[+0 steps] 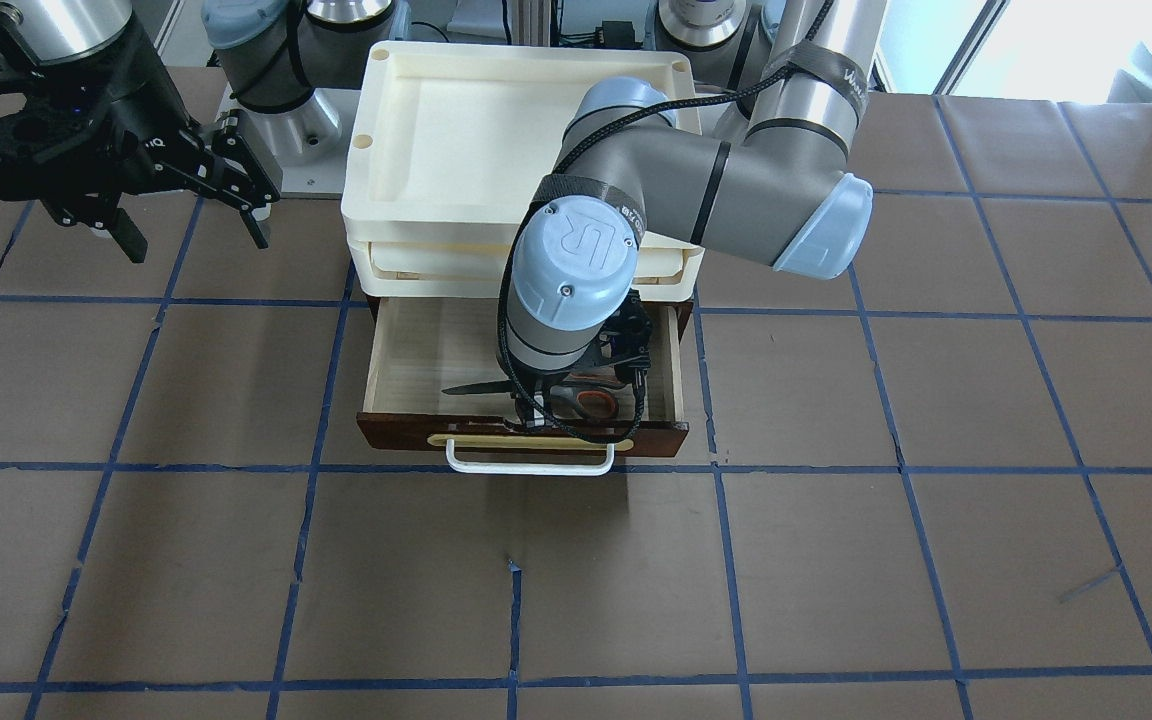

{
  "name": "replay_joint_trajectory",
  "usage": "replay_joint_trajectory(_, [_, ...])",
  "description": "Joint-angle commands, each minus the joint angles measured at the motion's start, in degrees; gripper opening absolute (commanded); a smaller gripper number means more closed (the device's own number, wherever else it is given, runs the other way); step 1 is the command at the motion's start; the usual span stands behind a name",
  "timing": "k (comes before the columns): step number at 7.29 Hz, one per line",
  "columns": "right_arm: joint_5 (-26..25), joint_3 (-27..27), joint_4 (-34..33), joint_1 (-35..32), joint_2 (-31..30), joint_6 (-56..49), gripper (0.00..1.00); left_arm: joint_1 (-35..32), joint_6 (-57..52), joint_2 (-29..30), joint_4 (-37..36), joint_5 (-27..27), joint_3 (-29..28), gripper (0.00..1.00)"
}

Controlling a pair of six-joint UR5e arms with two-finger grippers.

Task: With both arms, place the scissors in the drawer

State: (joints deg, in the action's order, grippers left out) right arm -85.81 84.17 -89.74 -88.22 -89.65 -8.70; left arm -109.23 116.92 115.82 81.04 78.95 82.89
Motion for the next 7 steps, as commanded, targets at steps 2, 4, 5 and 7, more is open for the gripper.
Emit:
replay_joint_trajectory(2, [0.11,-0.15,0.09,0.15,-0.09,0.00,1.00,-0.28,-0.28,0.02,-0.09,-0.03,0.07,0.15])
replay_joint_trajectory(4, [0.38,-0.15,0.43,0.16,0.00,-2.53,1.00,-0.37,-0.46,-0.07,0.00,-2.98,0.07,0.24])
replay_joint_trajectory(5, [1.51,-0.06,0.44,-0.20,0.26,-2.81,1.00,-0.37,-0.64,-0.07,0.00,-4.41,0.07,0.71])
replay_joint_trajectory(7, [2.31,0.37,0.53,-0.11,0.35,-3.25,1.00,-0.37,-0.64,-0.59,0.09,-4.51,0.16,0.93])
